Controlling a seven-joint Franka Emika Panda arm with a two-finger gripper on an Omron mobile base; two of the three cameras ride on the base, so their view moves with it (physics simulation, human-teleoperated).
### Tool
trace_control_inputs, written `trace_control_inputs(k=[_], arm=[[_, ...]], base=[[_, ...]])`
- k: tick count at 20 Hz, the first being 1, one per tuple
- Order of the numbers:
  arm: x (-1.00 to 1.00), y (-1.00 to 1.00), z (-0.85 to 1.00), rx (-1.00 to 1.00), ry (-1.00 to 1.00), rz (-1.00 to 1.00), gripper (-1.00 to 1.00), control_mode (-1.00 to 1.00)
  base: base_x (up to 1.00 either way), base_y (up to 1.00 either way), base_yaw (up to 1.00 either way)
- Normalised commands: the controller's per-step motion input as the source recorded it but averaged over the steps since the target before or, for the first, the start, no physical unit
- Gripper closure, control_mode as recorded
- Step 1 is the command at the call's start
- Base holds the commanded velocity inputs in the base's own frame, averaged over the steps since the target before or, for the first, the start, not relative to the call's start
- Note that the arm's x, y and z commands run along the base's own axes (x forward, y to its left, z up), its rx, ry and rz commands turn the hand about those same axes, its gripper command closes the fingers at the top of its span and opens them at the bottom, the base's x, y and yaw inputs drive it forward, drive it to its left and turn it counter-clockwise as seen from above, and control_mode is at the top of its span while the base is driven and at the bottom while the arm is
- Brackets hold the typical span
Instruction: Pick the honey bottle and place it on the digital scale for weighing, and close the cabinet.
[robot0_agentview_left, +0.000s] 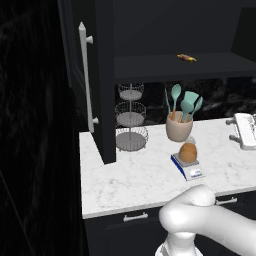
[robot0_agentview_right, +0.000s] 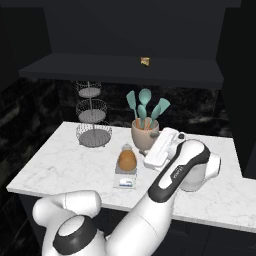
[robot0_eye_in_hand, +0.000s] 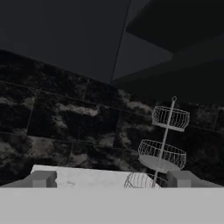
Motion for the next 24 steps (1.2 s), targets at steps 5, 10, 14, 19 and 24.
trace_control_inputs(k=[5, 10, 14, 19, 24], arm=[[-0.05, -0.42, 0.0, 0.1, -0.15, -0.03, -1.0, -1.0], [0.0, -0.57, 0.07, 0.16, -0.19, -0.01, -1.0, -1.0], [0.0, -0.7, 0.08, 0.21, -0.25, 0.0, -1.0, -1.0], [0.0, -0.68, 0.29, 0.2, -0.22, -0.02, -1.0, -1.0], [-0.02, -0.54, 0.16, 0.12, -0.07, -0.14, -1.0, -1.0]], base=[[0.0, 0.0, 0.0], [0.0, 0.0, 0.0], [0.0, 0.0, 0.0], [0.0, 0.0, 0.0], [0.0, 0.0, 0.0]])
